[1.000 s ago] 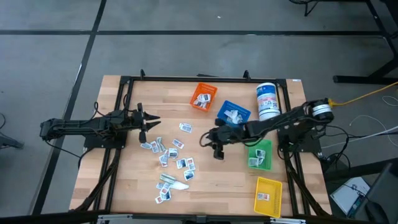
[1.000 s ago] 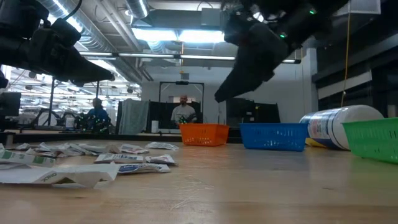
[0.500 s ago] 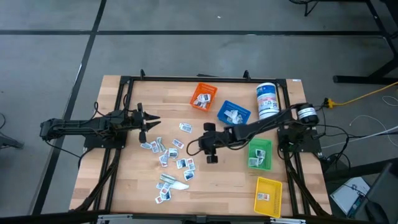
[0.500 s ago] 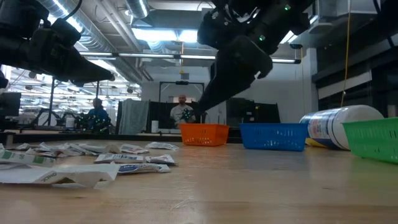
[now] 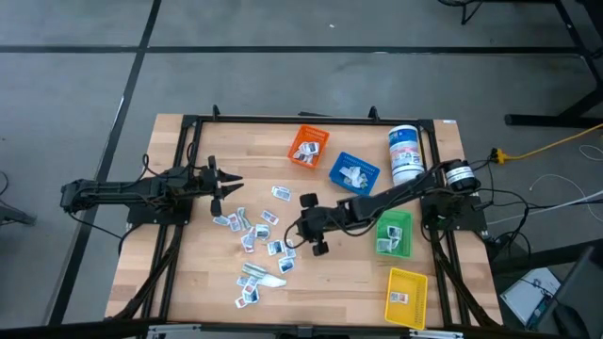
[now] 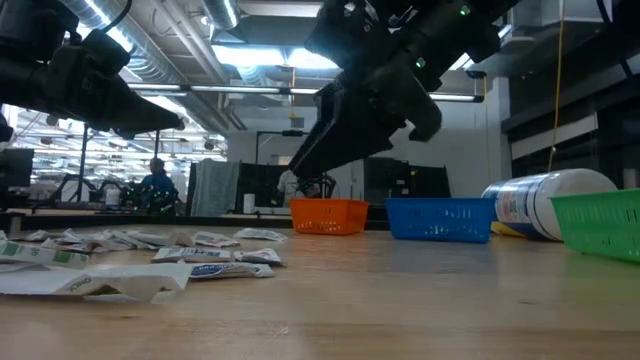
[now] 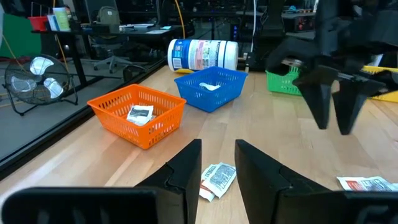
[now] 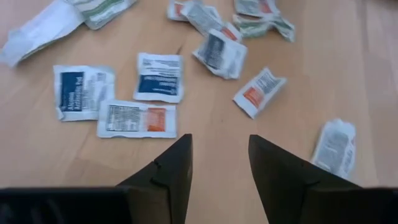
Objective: Pick & Place First Aid Supplies
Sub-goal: Put the gray towelette pack into the orange basket
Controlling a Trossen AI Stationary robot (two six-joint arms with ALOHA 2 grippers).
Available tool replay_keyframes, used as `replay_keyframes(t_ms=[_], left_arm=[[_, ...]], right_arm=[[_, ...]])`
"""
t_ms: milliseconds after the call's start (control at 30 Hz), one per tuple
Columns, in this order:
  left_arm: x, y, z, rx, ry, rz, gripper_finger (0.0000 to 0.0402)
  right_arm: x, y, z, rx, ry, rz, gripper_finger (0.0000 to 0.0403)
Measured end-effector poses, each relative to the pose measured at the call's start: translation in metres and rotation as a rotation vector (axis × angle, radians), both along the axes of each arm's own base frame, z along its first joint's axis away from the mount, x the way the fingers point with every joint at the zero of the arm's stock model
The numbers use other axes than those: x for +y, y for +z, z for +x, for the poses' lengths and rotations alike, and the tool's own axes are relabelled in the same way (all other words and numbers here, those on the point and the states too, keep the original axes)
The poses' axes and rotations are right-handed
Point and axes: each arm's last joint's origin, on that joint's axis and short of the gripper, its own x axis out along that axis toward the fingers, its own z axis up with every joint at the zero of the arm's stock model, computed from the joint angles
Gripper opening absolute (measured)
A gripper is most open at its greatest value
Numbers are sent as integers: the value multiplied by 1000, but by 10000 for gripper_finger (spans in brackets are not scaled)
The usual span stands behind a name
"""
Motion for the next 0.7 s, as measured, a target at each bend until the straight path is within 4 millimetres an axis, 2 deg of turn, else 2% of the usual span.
replay_keyframes(t_ms=[200, 400, 500, 700], left_arm=[[0, 0, 0, 0, 0, 0, 92], [0, 0, 0, 0, 0, 0, 92], [0, 0, 0, 0, 0, 0, 93], [0, 0, 0, 0, 0, 0, 91]], right_arm=[[18, -3, 4, -64, 157, -76, 156], [29, -13, 17, -200, 283, -49, 156], [31, -18, 24, -273, 303, -25, 156], [27, -20, 43, -266, 285, -25, 156]])
